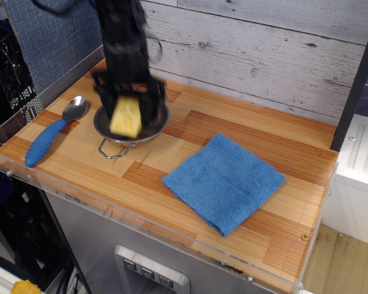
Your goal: Take the cheese slice from the pot and place it on the blue fabric in the table.
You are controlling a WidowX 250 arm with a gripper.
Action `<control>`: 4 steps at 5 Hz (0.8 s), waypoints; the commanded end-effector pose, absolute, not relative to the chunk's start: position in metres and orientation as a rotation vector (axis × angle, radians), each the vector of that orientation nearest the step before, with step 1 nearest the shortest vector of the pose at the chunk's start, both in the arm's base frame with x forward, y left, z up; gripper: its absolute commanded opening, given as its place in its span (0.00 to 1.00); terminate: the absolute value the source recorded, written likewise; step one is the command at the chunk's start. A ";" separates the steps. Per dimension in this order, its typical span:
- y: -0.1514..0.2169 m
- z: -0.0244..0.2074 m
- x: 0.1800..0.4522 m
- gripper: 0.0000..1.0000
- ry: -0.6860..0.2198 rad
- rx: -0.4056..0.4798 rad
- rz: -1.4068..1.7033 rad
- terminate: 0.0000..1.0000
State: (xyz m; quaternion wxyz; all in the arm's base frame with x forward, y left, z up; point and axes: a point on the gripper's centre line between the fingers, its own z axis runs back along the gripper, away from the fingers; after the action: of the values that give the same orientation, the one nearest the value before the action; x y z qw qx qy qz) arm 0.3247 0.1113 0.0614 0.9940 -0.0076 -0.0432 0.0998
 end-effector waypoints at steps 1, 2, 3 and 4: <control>0.071 0.145 0.303 0.00 -0.230 -0.080 0.124 0.00; 0.044 0.134 0.287 0.00 -0.219 -0.106 0.031 0.00; 0.013 0.098 0.270 0.00 -0.191 -0.068 -0.055 0.00; -0.012 0.077 0.267 0.00 -0.168 -0.052 -0.128 0.00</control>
State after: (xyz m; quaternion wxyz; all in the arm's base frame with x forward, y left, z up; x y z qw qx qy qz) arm 0.2725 -0.0192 0.0668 0.9954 -0.0272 -0.0688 -0.0616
